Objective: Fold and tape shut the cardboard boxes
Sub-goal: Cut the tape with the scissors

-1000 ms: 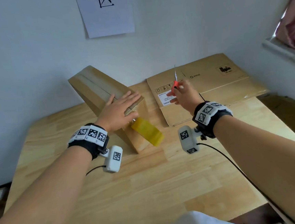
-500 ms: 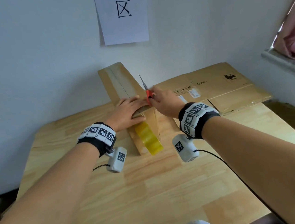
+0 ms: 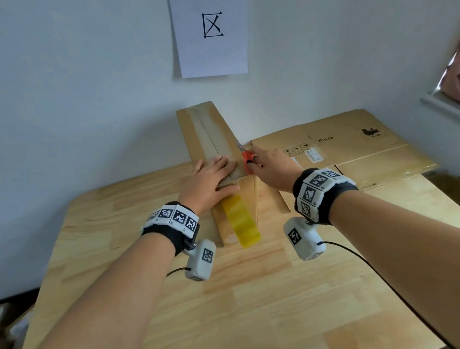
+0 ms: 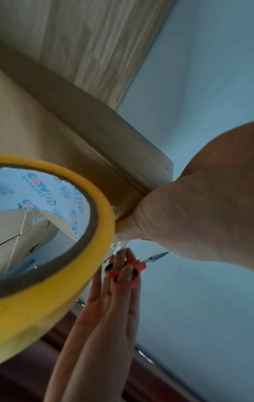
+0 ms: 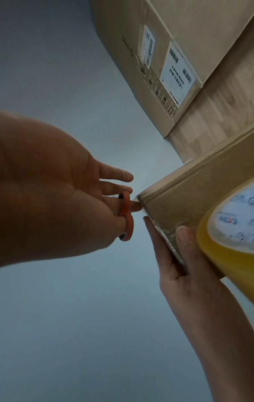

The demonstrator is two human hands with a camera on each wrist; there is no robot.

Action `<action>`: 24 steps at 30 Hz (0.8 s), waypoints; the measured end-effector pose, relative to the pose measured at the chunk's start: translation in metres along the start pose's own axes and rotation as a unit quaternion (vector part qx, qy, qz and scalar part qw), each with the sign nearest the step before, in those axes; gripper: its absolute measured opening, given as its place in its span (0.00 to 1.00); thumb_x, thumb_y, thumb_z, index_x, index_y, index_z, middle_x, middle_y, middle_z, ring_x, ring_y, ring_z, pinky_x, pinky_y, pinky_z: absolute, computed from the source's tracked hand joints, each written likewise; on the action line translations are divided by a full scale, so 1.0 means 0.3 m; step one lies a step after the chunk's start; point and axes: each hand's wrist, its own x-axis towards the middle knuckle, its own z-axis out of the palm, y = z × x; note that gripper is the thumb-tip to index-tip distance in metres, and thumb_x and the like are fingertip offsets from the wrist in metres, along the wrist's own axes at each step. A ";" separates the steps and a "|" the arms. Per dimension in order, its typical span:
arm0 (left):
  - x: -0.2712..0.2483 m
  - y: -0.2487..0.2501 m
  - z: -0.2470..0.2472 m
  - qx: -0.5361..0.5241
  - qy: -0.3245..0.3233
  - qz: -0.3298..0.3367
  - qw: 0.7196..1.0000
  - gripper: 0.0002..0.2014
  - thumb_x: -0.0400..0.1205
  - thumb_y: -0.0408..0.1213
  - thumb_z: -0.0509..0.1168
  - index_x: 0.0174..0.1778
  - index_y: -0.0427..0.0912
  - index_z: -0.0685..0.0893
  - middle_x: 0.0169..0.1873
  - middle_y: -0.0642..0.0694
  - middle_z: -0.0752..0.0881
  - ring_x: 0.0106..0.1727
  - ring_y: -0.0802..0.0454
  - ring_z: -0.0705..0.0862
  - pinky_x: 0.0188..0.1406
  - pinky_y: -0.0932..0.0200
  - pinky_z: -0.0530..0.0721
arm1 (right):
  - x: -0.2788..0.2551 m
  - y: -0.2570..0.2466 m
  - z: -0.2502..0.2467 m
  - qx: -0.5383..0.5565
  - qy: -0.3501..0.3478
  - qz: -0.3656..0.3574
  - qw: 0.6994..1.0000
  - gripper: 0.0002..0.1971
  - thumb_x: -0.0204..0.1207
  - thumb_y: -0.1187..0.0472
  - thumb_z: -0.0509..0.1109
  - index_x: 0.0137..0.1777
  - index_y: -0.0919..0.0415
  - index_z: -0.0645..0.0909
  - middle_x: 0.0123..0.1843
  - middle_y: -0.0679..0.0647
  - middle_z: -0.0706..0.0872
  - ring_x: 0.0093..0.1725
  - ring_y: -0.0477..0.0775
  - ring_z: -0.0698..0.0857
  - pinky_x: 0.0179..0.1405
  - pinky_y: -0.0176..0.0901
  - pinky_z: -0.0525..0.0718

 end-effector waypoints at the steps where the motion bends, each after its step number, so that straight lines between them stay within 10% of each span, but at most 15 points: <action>1: 0.002 0.002 -0.006 0.014 -0.006 0.006 1.000 0.32 0.84 0.58 0.55 0.83 0.52 0.57 0.83 0.50 0.58 0.84 0.55 0.50 0.81 0.48 0.39 | 0.012 -0.010 -0.011 -0.004 -0.008 -0.010 1.000 0.14 0.83 0.56 0.59 0.65 0.59 0.74 0.40 0.50 0.78 0.39 0.53 0.75 0.37 0.41 0.66; 13: 0.089 -0.073 -0.082 -0.049 -0.011 -0.040 0.998 0.22 0.90 0.44 0.48 0.78 0.43 0.70 0.79 0.46 0.69 0.79 0.49 0.66 0.79 0.52 0.61 | 0.139 -0.047 -0.026 -0.061 -0.015 -0.001 0.998 0.19 0.77 0.43 0.63 0.52 0.57 0.84 0.41 0.54 0.88 0.40 0.53 0.84 0.37 0.43 0.81; 24: 0.269 -0.169 -0.125 0.063 -0.156 -0.103 0.980 0.28 0.89 0.51 0.40 0.84 0.46 0.44 0.84 0.49 0.44 0.84 0.52 0.44 0.81 0.38 0.52 | 0.158 -0.024 -0.020 -0.080 -0.012 -0.012 0.997 0.21 0.76 0.41 0.61 0.43 0.59 0.83 0.36 0.55 0.85 0.36 0.55 0.83 0.33 0.42 0.79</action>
